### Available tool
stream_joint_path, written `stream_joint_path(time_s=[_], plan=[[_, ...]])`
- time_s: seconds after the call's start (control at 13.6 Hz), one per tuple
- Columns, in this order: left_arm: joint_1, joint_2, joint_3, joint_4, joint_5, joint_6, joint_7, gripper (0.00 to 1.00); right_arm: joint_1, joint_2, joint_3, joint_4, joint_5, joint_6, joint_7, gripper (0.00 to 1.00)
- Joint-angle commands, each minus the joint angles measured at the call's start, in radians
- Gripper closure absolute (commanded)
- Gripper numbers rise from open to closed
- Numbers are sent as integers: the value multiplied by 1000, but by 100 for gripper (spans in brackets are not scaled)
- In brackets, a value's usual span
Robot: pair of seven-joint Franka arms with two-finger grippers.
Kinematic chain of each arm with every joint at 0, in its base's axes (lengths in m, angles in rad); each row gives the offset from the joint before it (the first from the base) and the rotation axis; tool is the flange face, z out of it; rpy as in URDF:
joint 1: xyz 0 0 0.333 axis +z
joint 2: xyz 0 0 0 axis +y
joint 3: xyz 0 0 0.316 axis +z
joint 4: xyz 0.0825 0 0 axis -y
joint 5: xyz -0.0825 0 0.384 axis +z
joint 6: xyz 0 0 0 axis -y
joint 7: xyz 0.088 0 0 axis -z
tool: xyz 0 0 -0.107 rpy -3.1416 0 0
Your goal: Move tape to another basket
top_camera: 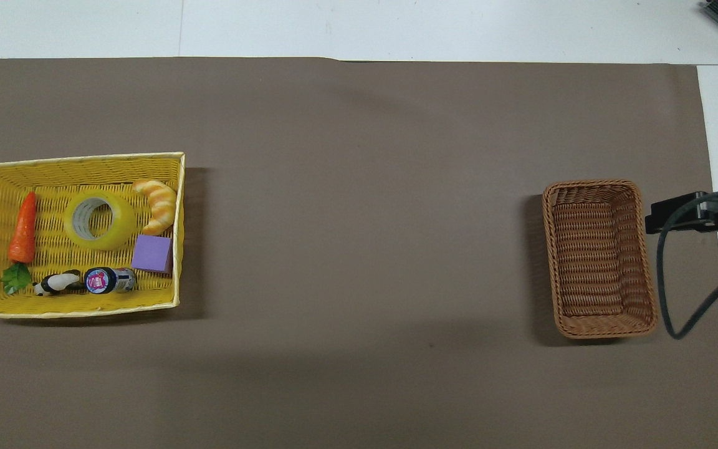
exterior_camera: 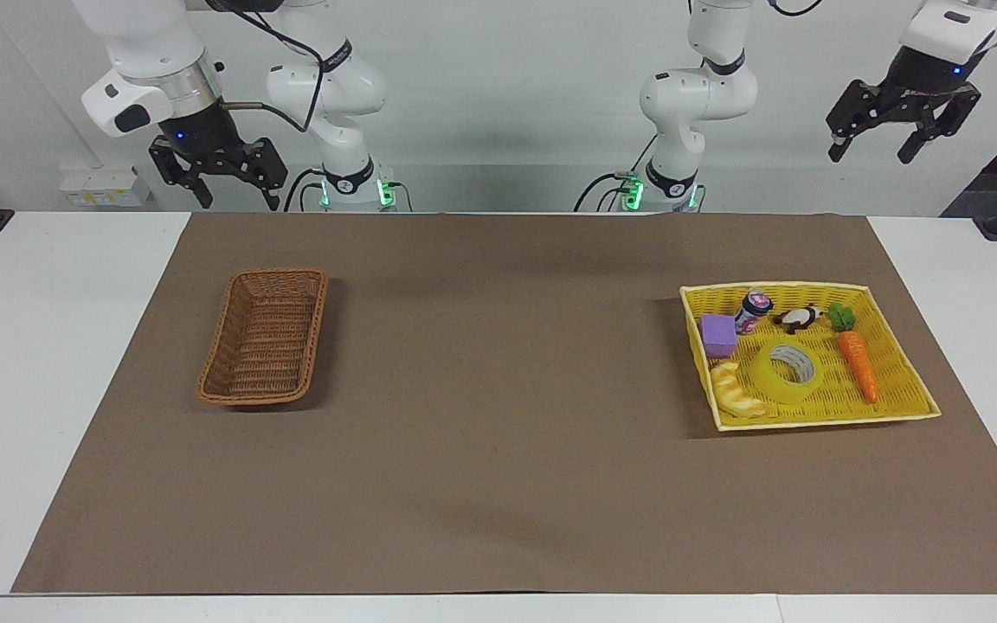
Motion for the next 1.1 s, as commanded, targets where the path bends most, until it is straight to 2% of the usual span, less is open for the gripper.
stream_joint_path(time_s=[0.0,0.37,1.03], plan=[[9,-8,-4,-17,21,20,-10,0,-1,6,2,12,-1,-9,-21,0],[9,9,-6,2,21,19,-10,0,-1,6,2,12,-1,-11,-21,0],[2,-14,-7,-12,14,-29,-13,0,-1,5,2,11,-1,-12,-21,0]])
